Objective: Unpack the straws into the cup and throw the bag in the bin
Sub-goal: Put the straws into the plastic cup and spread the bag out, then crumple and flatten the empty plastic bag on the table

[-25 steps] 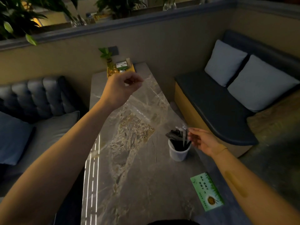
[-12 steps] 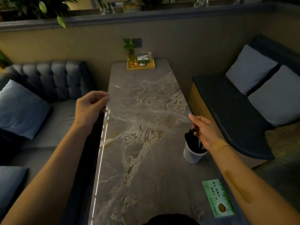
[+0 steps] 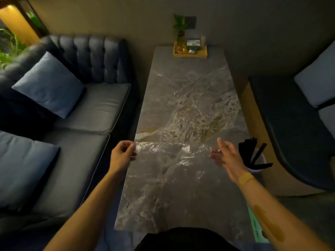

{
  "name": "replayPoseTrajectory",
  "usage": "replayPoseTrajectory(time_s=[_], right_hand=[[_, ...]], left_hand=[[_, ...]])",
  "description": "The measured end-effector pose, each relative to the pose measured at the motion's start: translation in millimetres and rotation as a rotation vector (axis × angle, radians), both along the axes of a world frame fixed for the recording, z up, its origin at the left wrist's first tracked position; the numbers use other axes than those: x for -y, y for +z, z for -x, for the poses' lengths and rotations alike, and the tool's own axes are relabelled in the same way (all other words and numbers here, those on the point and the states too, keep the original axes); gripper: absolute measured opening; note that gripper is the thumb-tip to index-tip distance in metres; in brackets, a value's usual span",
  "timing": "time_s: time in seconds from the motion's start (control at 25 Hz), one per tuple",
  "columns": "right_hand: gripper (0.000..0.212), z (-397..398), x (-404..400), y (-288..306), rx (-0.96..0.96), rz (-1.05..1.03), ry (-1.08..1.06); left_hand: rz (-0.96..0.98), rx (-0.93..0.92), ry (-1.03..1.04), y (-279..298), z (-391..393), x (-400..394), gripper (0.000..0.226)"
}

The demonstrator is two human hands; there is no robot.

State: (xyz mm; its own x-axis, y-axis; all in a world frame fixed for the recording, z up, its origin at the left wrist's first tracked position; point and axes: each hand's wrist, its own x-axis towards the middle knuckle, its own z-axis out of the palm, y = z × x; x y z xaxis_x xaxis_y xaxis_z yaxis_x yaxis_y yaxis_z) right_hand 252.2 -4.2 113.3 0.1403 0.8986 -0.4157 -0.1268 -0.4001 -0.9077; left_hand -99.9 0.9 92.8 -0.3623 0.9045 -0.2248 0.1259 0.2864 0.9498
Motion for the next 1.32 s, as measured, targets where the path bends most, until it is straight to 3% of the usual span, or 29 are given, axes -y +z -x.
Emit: replayPoseTrajectory(time_s=[0.2, 0.48, 0.72, 1.0, 1.12, 1.32], right_hand=[[0.04, 1.4, 34.3, -48.7, -0.001, 0.2, 0.15], [0.007, 3.4, 56.8, -96.4, 0.178, 0.311, 0.063], [0.014, 16.1, 67.8, -123.8, 0.366, 0.304, 0.035], [0.012, 21.7, 69.1, -136.5, 0.58, 0.253, 0.071], [0.025, 24.7, 68.9, -131.7, 0.59, 0.273, 0.067], [0.041, 17.6, 82.0, -117.3, 0.933, 0.238, 0.206]], left_hand=[[0.157, -0.026, -0.001, -47.5, -1.9, 31.5, 0.006], [0.271, -0.183, -0.096, -87.0, -3.5, 52.0, 0.011], [0.345, -0.368, -0.192, -107.6, -3.6, 64.4, 0.01], [0.369, -0.414, -0.203, -117.2, -5.5, 67.6, 0.012], [0.361, -0.394, -0.215, -116.9, -7.5, 64.5, 0.01], [0.274, -0.599, -0.323, -111.0, -10.6, 67.3, 0.032]])
